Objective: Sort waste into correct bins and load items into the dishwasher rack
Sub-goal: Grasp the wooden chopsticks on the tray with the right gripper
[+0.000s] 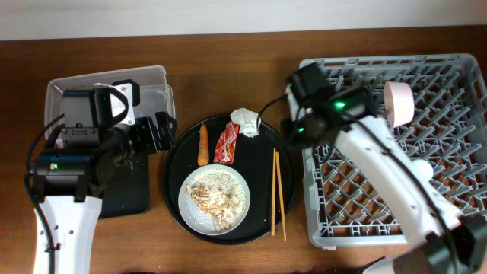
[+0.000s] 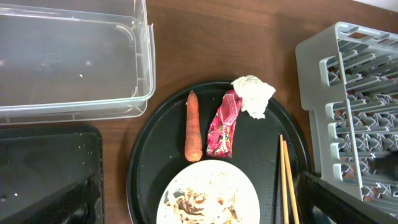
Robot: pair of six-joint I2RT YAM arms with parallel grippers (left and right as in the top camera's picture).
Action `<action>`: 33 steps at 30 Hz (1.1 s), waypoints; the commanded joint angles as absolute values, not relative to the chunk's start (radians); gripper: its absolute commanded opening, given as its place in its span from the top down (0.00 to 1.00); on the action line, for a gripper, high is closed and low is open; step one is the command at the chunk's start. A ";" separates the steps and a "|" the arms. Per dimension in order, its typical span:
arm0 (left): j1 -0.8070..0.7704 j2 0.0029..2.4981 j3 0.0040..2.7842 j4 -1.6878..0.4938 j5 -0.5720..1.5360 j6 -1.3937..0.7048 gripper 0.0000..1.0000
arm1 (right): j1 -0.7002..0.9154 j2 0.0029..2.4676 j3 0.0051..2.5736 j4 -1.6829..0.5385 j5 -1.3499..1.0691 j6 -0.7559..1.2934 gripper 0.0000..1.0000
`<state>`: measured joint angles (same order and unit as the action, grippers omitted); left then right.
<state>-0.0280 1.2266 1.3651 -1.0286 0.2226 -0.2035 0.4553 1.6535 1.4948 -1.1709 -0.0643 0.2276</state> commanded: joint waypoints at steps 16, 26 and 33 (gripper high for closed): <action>-0.030 1.224 1.373 -1.027 0.212 -0.212 0.01 | 0.567 1.974 1.321 -1.125 -0.043 0.357 0.74; -0.030 1.224 1.373 -1.027 0.212 -0.212 0.01 | 0.569 2.006 1.318 -1.114 -0.076 0.357 0.76; -0.030 1.224 1.373 -1.027 0.212 -0.212 0.01 | 0.567 1.998 1.324 -1.133 -0.066 0.381 0.96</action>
